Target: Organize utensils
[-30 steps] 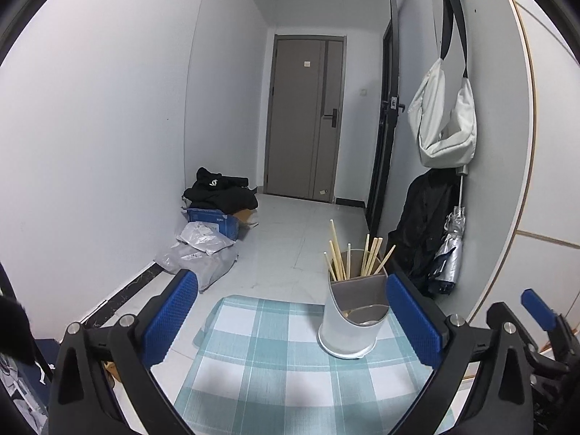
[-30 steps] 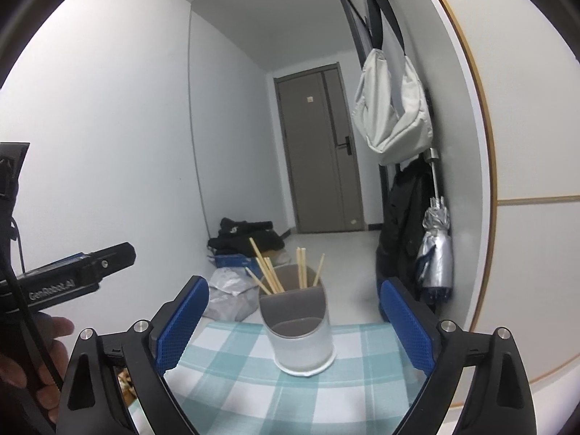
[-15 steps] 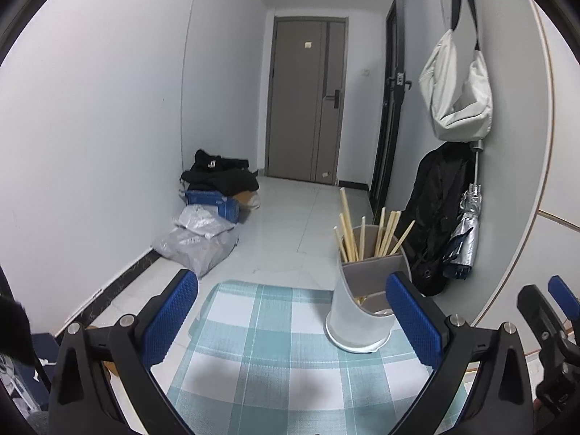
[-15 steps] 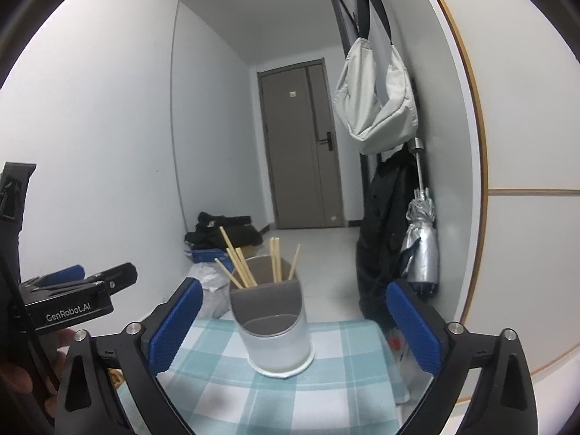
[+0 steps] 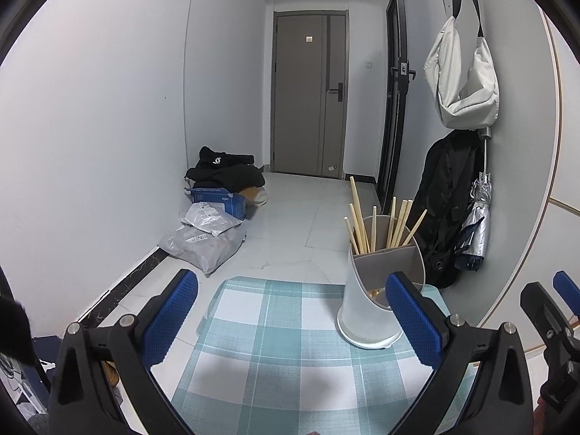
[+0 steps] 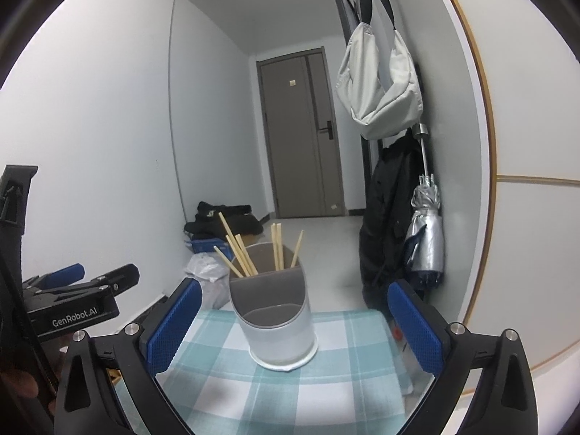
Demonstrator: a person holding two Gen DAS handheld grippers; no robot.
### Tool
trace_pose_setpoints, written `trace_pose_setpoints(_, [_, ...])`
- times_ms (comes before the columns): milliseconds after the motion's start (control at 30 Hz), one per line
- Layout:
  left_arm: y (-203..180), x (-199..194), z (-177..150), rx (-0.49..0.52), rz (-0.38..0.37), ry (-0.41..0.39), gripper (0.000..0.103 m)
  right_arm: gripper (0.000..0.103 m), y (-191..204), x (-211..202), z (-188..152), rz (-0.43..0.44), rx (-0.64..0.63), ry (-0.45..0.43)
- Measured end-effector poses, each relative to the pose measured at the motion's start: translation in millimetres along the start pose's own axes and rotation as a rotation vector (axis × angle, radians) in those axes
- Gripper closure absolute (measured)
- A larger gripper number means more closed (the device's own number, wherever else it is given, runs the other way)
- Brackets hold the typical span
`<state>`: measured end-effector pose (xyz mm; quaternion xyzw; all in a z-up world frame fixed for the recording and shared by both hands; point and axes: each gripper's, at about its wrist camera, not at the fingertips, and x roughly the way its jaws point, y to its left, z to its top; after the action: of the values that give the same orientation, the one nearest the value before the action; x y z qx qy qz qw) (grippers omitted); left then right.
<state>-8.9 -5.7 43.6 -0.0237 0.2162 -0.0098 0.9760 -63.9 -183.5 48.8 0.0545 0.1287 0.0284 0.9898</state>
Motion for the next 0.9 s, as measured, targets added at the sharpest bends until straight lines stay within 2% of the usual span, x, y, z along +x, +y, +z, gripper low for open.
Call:
trace_pose_setpoints(433, [-3, 1, -2, 0.010, -0.008, 0.004, 0.001, 0.000, -3, -9, -1, -0.024, -0.001, -0.008])
trace_pose_setpoints(567, [-5, 2, -2, 0.016, -0.028, 0.030, 0.001, 0.000, -2, -10, -1, -0.030, 0.002, -0.008])
trace_pose_setpoints(900, [-6, 1, -3, 0.016, -0.019, 0.029, 0.001, 0.000, -2, -11, -2, -0.031, -0.009, -0.009])
